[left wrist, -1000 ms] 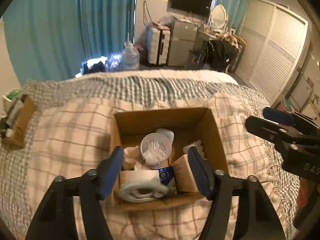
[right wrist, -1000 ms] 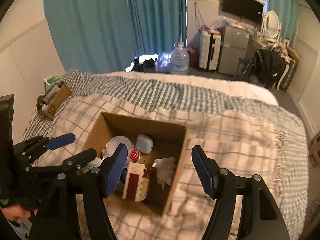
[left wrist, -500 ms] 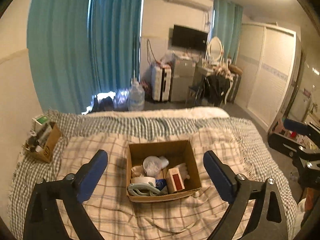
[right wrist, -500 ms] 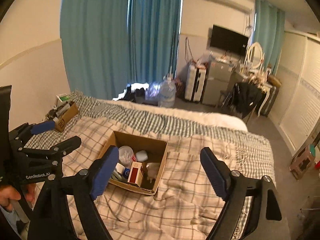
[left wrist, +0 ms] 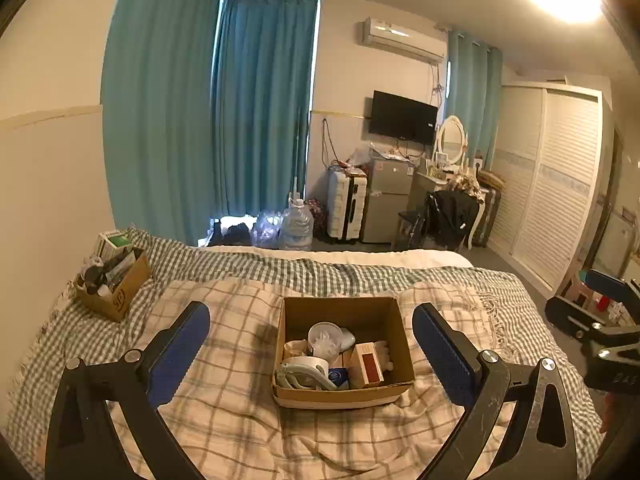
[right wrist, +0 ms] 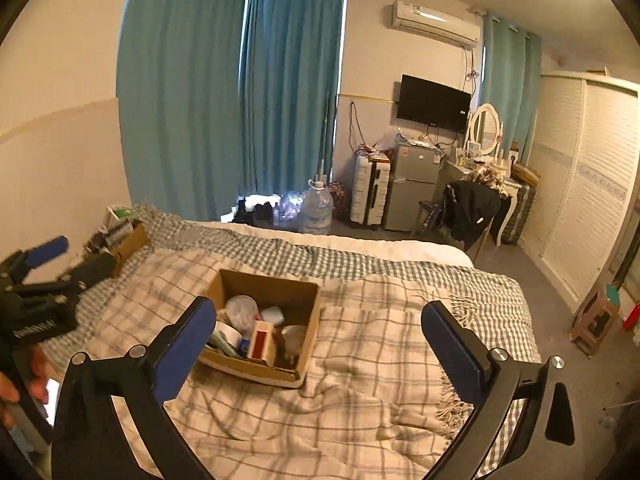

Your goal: Organize objects

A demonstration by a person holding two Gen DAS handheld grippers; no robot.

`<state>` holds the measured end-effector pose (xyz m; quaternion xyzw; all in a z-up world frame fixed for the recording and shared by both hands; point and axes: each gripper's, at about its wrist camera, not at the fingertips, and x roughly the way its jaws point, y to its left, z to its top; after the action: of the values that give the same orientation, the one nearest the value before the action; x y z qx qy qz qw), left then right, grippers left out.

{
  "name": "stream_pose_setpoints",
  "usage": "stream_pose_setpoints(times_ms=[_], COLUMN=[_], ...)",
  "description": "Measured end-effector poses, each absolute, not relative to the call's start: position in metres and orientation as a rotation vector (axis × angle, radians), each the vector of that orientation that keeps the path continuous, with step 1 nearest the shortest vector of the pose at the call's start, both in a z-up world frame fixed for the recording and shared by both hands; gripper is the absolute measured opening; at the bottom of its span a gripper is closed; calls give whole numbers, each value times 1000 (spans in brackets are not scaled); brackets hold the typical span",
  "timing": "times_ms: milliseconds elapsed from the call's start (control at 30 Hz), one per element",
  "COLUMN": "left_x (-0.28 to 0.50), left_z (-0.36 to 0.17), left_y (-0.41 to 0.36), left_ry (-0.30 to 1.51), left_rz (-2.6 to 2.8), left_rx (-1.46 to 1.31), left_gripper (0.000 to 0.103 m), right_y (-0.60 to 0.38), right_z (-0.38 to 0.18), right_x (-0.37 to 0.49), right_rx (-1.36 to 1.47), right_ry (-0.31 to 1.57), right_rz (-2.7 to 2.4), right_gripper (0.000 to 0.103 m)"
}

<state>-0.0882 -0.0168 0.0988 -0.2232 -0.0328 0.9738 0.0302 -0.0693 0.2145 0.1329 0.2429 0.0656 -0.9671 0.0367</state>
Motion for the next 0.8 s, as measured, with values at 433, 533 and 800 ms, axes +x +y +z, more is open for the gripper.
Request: stream_pose_setpoints(times_ms=[433, 533, 800], left_x=[-86, -88, -93], left_z=[-8, -20, -28], left_y=[7, 9, 14], left_ry=[25, 9, 4], left_rz=[3019, 3016, 3013], left_rx=[-710, -742, -787], left_gripper=[103, 103, 103], right_y=[217, 222, 232], right_z=[6, -7, -9], right_x=[-104, -111, -109], right_rx=[727, 770, 747], right_ry=[149, 129, 68], right_rz=[-2996, -2977, -2975], right_gripper=[103, 103, 103])
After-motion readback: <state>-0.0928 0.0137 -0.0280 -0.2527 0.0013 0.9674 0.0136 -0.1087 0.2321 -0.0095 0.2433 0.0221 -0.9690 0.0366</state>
